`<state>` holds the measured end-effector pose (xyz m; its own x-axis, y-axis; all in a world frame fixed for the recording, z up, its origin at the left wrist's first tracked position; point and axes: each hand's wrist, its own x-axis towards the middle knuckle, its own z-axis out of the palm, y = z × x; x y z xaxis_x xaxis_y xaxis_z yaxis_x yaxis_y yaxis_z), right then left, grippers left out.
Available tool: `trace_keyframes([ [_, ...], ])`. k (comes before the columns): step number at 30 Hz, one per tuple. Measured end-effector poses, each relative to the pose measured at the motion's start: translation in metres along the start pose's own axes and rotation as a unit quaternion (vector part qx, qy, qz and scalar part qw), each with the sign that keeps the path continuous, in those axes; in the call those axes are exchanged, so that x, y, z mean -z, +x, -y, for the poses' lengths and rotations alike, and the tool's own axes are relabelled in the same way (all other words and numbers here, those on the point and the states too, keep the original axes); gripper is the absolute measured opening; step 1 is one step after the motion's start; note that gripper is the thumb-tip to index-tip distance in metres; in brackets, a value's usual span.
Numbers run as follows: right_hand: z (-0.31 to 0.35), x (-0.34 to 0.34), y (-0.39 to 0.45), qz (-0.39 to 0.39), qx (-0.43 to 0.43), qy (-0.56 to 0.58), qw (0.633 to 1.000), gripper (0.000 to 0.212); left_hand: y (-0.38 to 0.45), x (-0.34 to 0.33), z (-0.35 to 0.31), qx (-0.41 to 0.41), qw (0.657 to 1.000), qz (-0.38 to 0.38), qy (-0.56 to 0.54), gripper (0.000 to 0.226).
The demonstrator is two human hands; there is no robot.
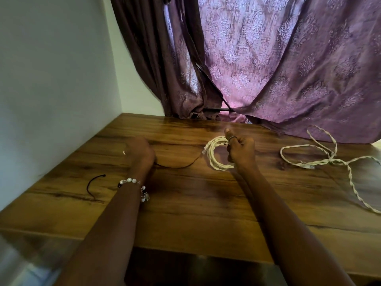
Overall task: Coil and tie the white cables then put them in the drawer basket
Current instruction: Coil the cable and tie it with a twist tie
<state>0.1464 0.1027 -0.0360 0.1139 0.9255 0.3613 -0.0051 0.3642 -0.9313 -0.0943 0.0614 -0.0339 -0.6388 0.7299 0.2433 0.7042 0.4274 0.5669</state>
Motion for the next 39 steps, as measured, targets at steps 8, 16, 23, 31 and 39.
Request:
trace_keyframes([
  [8, -0.011, 0.003, 0.005, -0.007, 0.011, 0.001, 1.000, 0.051, -0.003, -0.019, -0.030, -0.034, 0.977, 0.134, -0.164, 0.025],
  [16, -0.030, 0.012, 0.025, -0.091, -0.002, -0.005, 0.996, 0.053, -0.039, -0.003, -0.101, -0.176, 0.812, 0.372, -0.414, 0.010],
  [23, -0.036, 0.011, 0.032, -0.120, -0.008, -0.004, 0.993, 0.054, -0.058, -0.044, -0.126, -0.108, 0.849, 0.296, -0.423, 0.041],
  [31, -0.038, 0.009, 0.033, -0.120, 0.013, -0.034, 0.992, 0.059, -0.068, -0.059, -0.128, -0.131, 0.936, 0.155, -0.288, 0.058],
  [39, -0.031, -0.001, 0.023, -0.092, 0.087, -0.055, 0.990, 0.039, -0.070, -0.061, -0.124, -0.003, 0.931, 0.109, -0.348, 0.054],
])
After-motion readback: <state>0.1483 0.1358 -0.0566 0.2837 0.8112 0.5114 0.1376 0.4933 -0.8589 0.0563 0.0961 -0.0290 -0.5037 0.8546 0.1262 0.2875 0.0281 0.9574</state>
